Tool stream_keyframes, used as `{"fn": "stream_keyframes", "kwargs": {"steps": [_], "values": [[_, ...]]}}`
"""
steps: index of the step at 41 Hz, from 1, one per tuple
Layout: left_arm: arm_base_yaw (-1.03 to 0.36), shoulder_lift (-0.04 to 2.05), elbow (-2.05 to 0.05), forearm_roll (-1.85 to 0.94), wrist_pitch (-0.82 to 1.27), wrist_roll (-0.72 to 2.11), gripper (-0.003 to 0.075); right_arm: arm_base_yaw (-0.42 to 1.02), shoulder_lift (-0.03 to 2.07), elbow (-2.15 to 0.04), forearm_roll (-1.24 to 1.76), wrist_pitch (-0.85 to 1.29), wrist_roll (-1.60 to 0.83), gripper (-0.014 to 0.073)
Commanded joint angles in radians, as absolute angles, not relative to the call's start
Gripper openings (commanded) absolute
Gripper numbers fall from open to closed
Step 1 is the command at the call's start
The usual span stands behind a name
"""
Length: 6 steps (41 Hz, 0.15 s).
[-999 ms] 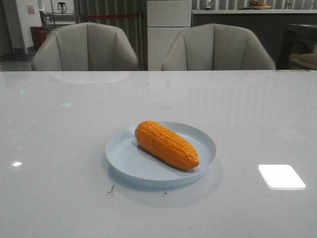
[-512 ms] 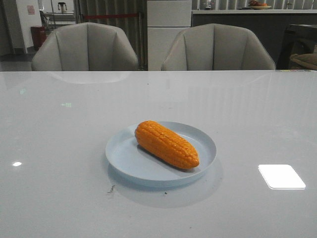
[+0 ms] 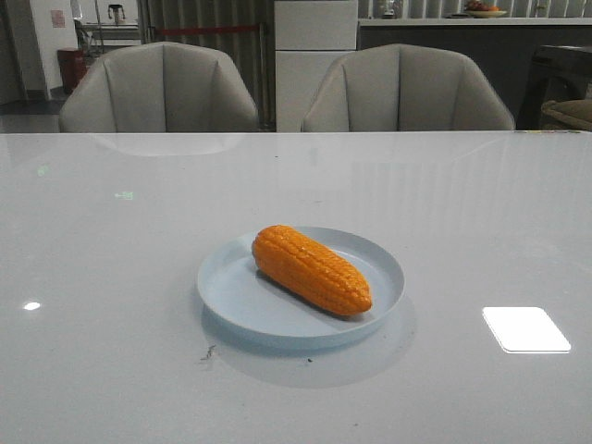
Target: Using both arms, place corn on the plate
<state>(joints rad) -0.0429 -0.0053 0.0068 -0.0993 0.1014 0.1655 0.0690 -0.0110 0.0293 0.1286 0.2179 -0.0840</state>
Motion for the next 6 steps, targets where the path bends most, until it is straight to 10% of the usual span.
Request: {"fn": "stream_keyframes", "kwargs": {"steps": [1, 6], "values": [[-0.051, -0.022, 0.043, -0.101, 0.025, 0.157, 0.0089, 0.063, -0.034, 0.007, 0.126, 0.128, -0.087, 0.0069], [-0.051, -0.022, 0.043, -0.101, 0.025, 0.157, 0.0089, 0.063, -0.034, 0.007, 0.126, 0.128, -0.087, 0.0069]]}}
